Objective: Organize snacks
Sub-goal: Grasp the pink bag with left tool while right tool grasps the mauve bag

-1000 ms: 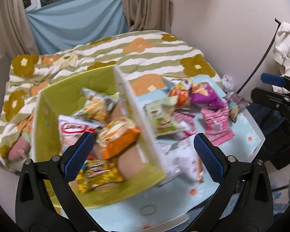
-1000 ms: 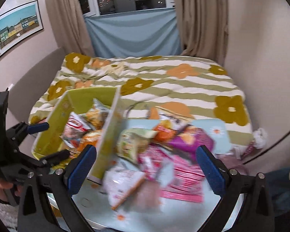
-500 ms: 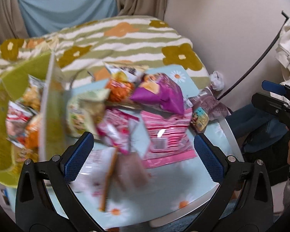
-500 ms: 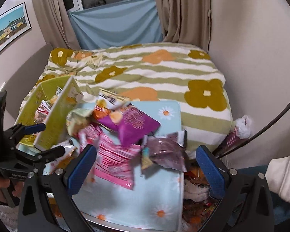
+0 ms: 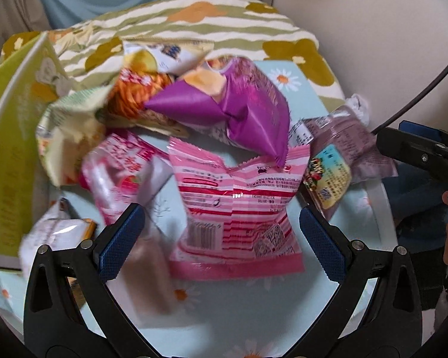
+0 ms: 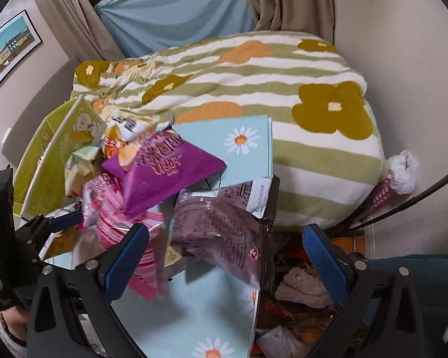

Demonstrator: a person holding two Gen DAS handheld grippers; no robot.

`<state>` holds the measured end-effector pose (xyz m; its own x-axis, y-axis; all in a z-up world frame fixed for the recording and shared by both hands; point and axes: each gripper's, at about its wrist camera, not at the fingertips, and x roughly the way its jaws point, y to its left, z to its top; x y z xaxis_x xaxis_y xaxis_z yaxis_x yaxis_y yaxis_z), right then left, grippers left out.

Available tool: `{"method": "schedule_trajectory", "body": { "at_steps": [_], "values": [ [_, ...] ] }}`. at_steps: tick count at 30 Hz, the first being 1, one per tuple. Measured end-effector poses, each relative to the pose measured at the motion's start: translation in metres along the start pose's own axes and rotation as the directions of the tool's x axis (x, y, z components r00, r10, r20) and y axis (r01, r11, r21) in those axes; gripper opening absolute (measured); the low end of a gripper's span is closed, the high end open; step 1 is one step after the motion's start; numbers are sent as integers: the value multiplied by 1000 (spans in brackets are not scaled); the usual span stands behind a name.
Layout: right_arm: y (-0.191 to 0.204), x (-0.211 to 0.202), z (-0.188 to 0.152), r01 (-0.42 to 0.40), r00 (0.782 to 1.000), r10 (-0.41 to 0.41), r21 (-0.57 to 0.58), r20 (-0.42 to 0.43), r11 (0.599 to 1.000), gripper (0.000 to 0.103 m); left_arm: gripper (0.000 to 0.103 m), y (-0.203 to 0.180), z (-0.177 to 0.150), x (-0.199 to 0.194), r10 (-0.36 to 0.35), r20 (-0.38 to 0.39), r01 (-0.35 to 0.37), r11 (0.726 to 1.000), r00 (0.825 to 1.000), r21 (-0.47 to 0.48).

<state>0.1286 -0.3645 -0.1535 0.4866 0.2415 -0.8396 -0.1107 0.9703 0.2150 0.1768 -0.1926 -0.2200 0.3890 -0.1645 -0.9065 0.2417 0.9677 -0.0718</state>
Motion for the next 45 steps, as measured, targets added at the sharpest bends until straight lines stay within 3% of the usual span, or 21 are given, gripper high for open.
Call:
{"method": "schedule_trajectory", "body": {
  "at_steps": [6, 7, 9, 12, 32, 35, 41, 45],
  "values": [
    [-4, 29, 3, -41, 998, 40, -7, -46, 999, 103, 101, -2, -1, 25, 10, -22, -10, 999, 1000, -38],
    [-4, 33, 4, -46, 998, 46, -8, -52, 999, 103, 98, -2, -1, 27, 9, -25, -10, 999, 1000, -41],
    [-5, 41, 4, -59, 996, 59, -6, -62, 998, 103, 82, -2, -2, 35, -10, -46, 8, 999, 999, -53],
    [-6, 51, 5, -72, 994, 71, -4, -78, 997, 103, 75, -6, -4, 38, -11, -52, 9, 999, 999, -38],
    [8, 77, 8, -61, 993, 47, -129, -109, 990, 102, 71, -14, -21, 15, -8, -62, 5, 999, 998, -37],
    [11, 78, 6, -63, 992, 45, -155, -115, 986, 91, 71, -15, -21, 10, -7, -59, 5, 999, 998, -34],
    [19, 72, 0, -44, 993, 22, -194, -113, 980, 78, 70, -18, -21, -2, 4, -37, -5, 1000, 999, -14],
    [20, 63, -3, -39, 994, 19, -193, -107, 980, 77, 70, -19, -21, -15, 4, -17, -4, 1000, 1000, -8]
  ]
}}
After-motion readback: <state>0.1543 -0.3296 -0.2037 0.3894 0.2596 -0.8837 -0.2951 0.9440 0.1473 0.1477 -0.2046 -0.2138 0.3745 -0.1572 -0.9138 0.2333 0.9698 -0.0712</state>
